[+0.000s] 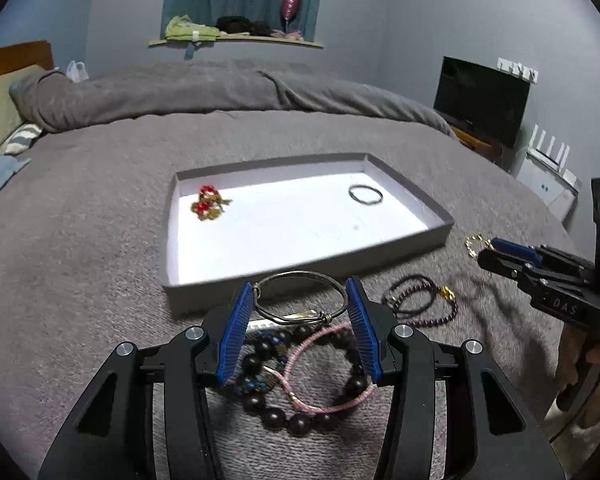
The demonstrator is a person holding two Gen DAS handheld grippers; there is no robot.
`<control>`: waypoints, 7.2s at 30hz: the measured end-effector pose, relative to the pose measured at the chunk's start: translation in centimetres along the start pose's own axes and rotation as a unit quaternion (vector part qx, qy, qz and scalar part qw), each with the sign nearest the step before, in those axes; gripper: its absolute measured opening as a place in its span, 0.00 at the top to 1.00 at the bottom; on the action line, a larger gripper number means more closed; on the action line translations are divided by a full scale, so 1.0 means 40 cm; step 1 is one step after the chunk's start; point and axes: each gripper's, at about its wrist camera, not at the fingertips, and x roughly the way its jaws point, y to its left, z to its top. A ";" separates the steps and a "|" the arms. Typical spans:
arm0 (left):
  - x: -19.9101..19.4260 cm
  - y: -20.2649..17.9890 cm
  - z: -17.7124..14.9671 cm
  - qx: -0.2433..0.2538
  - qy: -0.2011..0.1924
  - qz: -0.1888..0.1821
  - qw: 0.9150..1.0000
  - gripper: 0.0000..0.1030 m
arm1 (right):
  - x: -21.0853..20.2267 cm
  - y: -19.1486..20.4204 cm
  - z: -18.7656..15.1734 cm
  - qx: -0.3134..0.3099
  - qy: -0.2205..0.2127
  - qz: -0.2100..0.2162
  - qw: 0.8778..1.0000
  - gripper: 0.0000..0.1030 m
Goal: Organize jewelry
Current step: 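Carry the silver bangle and gold clip into the tray and open both tools, then withdraw both tools from the tray toward the remaining bracelets, then grasp the pink cord bracelet with the left tool while the right tool grasps the black hair tie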
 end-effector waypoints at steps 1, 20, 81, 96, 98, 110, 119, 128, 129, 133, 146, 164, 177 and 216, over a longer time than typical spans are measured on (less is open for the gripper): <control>-0.004 0.009 0.008 -0.005 -0.004 0.003 1.000 0.51 | -0.001 0.002 0.007 0.001 -0.003 0.001 1.000 0.65; 0.061 0.142 0.246 -0.060 -0.043 0.041 0.996 0.51 | 0.082 -0.012 0.277 0.061 -0.068 0.008 0.996 0.65; 0.332 0.144 0.136 0.029 0.111 0.081 0.990 0.49 | 0.341 0.035 0.145 -0.051 0.090 -0.066 0.992 0.63; 0.234 0.122 0.155 0.025 0.033 0.083 0.996 0.31 | 0.259 0.036 0.153 -0.032 0.015 -0.031 0.999 0.21; 0.224 0.114 0.157 0.028 0.028 0.087 0.995 0.30 | 0.238 0.038 0.158 -0.030 -0.006 -0.025 0.999 0.09; 0.159 0.103 0.153 0.015 -0.007 0.099 0.995 0.10 | 0.155 0.019 0.171 0.001 -0.082 -0.033 0.996 0.05; 0.106 0.116 0.130 -0.003 -0.018 0.104 0.994 0.09 | 0.099 0.012 0.153 0.014 -0.094 -0.032 0.995 0.05; 0.052 0.129 0.106 -0.021 -0.032 0.102 0.994 0.09 | 0.038 0.014 0.124 0.013 -0.105 -0.036 0.994 0.05; 0.047 0.128 0.101 -0.019 -0.032 0.101 0.994 0.09 | 0.033 0.014 0.120 0.013 -0.105 -0.036 0.994 0.05; 0.037 0.124 0.086 -0.011 -0.028 0.101 0.994 0.09 | 0.017 0.012 0.104 0.010 -0.101 -0.031 0.994 0.05; -0.007 0.088 -0.010 0.040 -0.007 0.070 0.997 0.09 | 0.001 -0.006 0.083 0.032 -0.088 -0.013 0.996 0.05; 0.049 -0.012 -0.045 0.094 0.035 -0.007 0.995 0.25 | 0.011 0.006 -0.006 0.027 -0.003 -0.004 1.000 0.05; 0.084 -0.035 -0.059 0.127 0.070 -0.026 0.989 0.69 | 0.014 0.009 -0.006 0.022 0.003 0.000 1.000 0.05; 0.017 0.026 0.001 0.072 0.018 -0.020 0.997 0.97 | 0.152 0.090 -0.012 -0.011 0.075 0.002 0.997 0.91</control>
